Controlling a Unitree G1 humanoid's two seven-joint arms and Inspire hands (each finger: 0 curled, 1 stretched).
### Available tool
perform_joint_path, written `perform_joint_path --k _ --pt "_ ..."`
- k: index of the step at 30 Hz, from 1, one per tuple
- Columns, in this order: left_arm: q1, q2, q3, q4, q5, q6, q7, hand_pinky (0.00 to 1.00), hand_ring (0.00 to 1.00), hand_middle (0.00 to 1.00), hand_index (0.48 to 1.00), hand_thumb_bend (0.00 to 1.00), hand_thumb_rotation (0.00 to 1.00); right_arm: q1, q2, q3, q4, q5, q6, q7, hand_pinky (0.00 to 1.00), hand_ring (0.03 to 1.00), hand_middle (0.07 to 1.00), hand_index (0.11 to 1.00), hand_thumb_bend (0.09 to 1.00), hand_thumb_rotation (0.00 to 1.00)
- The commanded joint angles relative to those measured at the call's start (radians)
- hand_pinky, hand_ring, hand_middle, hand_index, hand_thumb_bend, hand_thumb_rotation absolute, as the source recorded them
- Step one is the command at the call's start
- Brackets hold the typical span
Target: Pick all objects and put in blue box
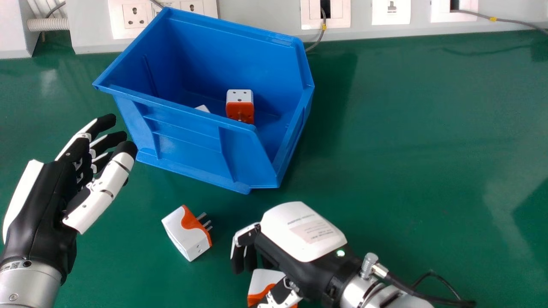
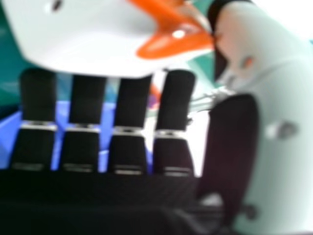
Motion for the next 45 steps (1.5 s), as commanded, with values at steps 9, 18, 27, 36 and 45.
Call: perform_joint_path --k 9,18,27,36,45 --pt "0.004 0.018 0.019 -0.026 -0.006 -0.012 -0.005 0.73 0.83 0.87 0.894 0.35 0.57 -0.037 0.021 -0.051 -0.042 0.017 0.012 -0.019 0.36 0.433 0.518 0.506 0.495 0.00" --pt "0.004 0.021 0.022 -0.033 -0.007 -0.005 -0.004 0.73 0.83 0.87 0.892 0.35 0.56 -0.030 0.034 -0.051 -0.038 -0.006 0.020 -0.061 0.35 0.432 0.525 0.509 0.494 0.00" --pt "0.005 0.020 0.021 -0.040 -0.013 -0.001 -0.004 0.73 0.83 0.87 0.891 0.34 0.55 -0.014 0.034 -0.043 -0.035 -0.010 0.013 -0.066 0.35 0.432 0.528 0.510 0.493 0.00" --pt "0.003 0.025 0.013 -0.035 -0.007 -0.008 -0.001 0.73 0.83 0.87 0.889 0.34 0.54 -0.003 0.036 -0.058 -0.065 0.059 0.023 0.008 0.35 0.437 0.533 0.507 0.493 0.00" --pt "-0.008 0.028 0.004 -0.032 0.000 -0.002 0.004 0.73 0.83 0.87 0.886 0.34 0.54 -0.009 0.023 -0.076 -0.104 0.151 0.022 0.111 0.35 0.445 0.530 0.525 0.494 0.00"
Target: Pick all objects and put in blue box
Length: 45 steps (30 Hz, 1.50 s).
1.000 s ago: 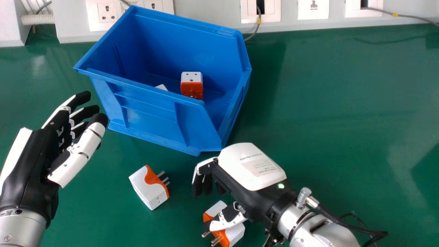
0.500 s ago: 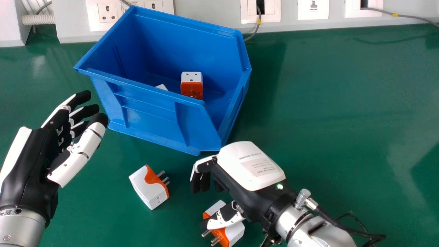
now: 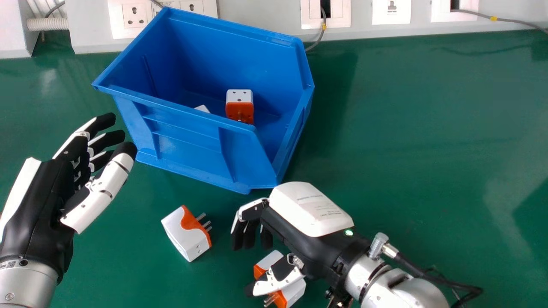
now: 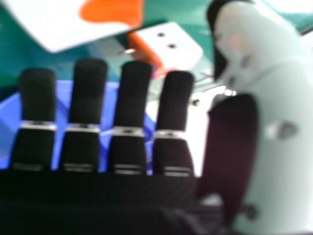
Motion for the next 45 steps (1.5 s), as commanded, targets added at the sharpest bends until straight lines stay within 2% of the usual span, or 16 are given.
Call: perform_joint_path --k 1,8,10,11,15,22,30,38,45 --pt "-0.011 0.011 0.001 -0.023 0.005 -0.002 0.006 0.73 0.83 0.87 0.886 0.34 0.54 -0.008 -0.004 -0.012 -0.036 0.033 -0.012 0.019 0.36 0.461 0.522 0.518 0.500 0.00" --pt "-0.017 0.010 0.000 -0.025 0.007 0.004 0.006 0.73 0.83 0.87 0.884 0.35 0.54 -0.015 -0.021 -0.010 -0.059 0.042 -0.024 0.046 0.40 0.489 0.549 0.509 0.505 0.05" --pt "-0.016 0.011 0.000 -0.027 0.009 0.004 0.006 0.73 0.83 0.87 0.883 0.34 0.54 -0.017 -0.028 -0.010 -0.064 0.049 -0.026 0.056 0.42 0.520 0.581 0.550 0.590 0.12" --pt "-0.016 0.011 0.000 -0.026 0.010 0.004 0.006 0.73 0.83 0.87 0.883 0.34 0.54 -0.017 -0.029 -0.010 -0.065 0.051 -0.027 0.060 0.42 0.520 0.581 0.550 0.590 0.12" --pt "-0.018 0.012 0.002 -0.021 0.009 0.003 0.005 0.74 0.83 0.87 0.884 0.35 0.54 -0.017 -0.034 -0.014 -0.076 0.061 -0.023 0.089 0.47 0.577 0.640 0.609 0.685 0.19" --pt "-0.018 0.015 0.006 -0.013 0.005 -0.003 0.001 0.74 0.83 0.87 0.885 0.35 0.55 -0.010 -0.064 -0.019 -0.101 0.072 -0.033 0.119 0.50 0.621 0.685 0.651 0.753 0.23" --pt "-0.022 0.017 0.010 0.001 0.001 -0.007 -0.001 0.74 0.83 0.87 0.886 0.35 0.55 -0.012 -0.096 -0.024 -0.116 0.096 -0.034 0.160 0.56 0.694 0.749 0.702 0.880 0.25" --pt "-0.030 0.018 0.014 0.009 -0.003 -0.006 -0.003 0.74 0.83 0.87 0.887 0.34 0.54 -0.022 -0.133 -0.040 -0.129 0.106 -0.049 0.200 0.60 0.742 0.784 0.725 0.932 0.27" --pt "-0.038 0.021 0.018 0.014 -0.006 -0.005 -0.005 0.74 0.83 0.87 0.887 0.34 0.54 -0.029 -0.176 -0.034 -0.119 0.072 -0.089 0.204 0.61 0.756 0.796 0.741 0.928 0.28"
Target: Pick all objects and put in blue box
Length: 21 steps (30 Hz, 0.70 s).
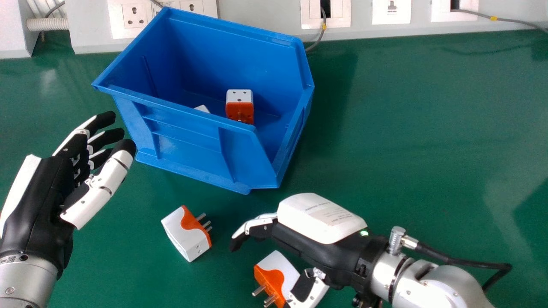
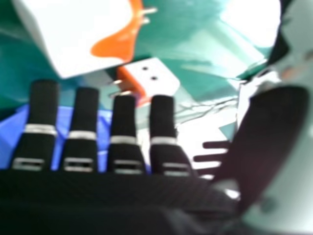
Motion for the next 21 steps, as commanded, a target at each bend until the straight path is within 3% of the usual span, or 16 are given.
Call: perform_joint_path --k 1,13,21 --pt "-0.013 0.013 0.013 -0.007 -0.009 -0.017 -0.002 0.74 0.83 0.87 0.887 0.34 0.54 -0.017 -0.008 -0.002 -0.012 -0.009 -0.030 -0.012 0.61 0.758 0.798 0.743 0.922 0.28" --pt "-0.010 0.014 0.015 -0.008 -0.004 -0.024 -0.003 0.74 0.83 0.87 0.884 0.34 0.53 -0.058 -0.044 0.016 0.067 -0.089 -0.158 -0.064 0.62 0.758 0.802 0.740 0.896 0.28" --pt "-0.011 0.015 0.012 -0.015 0.001 -0.016 0.000 0.74 0.83 0.87 0.882 0.33 0.52 -0.091 -0.051 0.031 0.152 -0.138 -0.263 -0.141 0.60 0.744 0.786 0.713 0.890 0.23"
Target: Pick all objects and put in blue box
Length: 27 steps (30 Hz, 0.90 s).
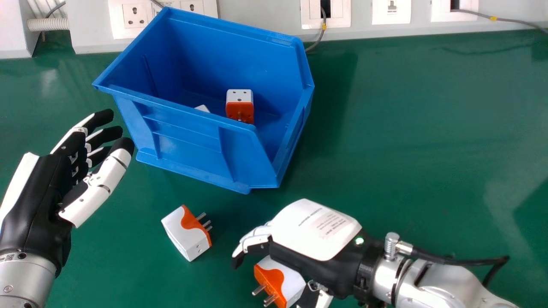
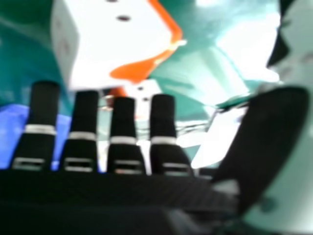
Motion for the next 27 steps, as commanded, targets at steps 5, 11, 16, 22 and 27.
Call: perform_joint_path --k 5,11,16,22,27 --pt "-0.006 0.011 0.004 -0.028 0.000 -0.006 0.004 0.73 0.83 0.87 0.879 0.33 0.52 -0.037 -0.005 -0.002 0.026 -0.030 -0.053 -0.053 0.60 0.737 0.774 0.702 0.891 0.21" --pt "-0.006 0.013 0.003 -0.030 0.004 -0.007 0.004 0.74 0.83 0.87 0.879 0.33 0.52 -0.052 -0.003 0.004 0.047 -0.073 -0.065 -0.082 0.59 0.725 0.759 0.688 0.876 0.18" --pt "-0.008 0.016 0.003 -0.028 0.003 -0.009 0.001 0.74 0.83 0.87 0.880 0.33 0.52 -0.065 -0.004 0.009 0.082 -0.110 -0.096 -0.149 0.56 0.694 0.732 0.662 0.752 0.10" --pt "-0.007 0.016 0.007 -0.018 -0.001 -0.021 -0.003 0.74 0.83 0.87 0.881 0.34 0.52 -0.076 -0.003 0.016 0.121 -0.151 -0.127 -0.235 0.52 0.656 0.697 0.626 0.611 0.03" --pt "-0.013 0.017 0.008 -0.018 -0.007 -0.016 -0.004 0.74 0.84 0.87 0.882 0.34 0.52 -0.098 0.000 0.031 0.174 -0.198 -0.145 -0.332 0.49 0.620 0.667 0.560 0.558 0.07"
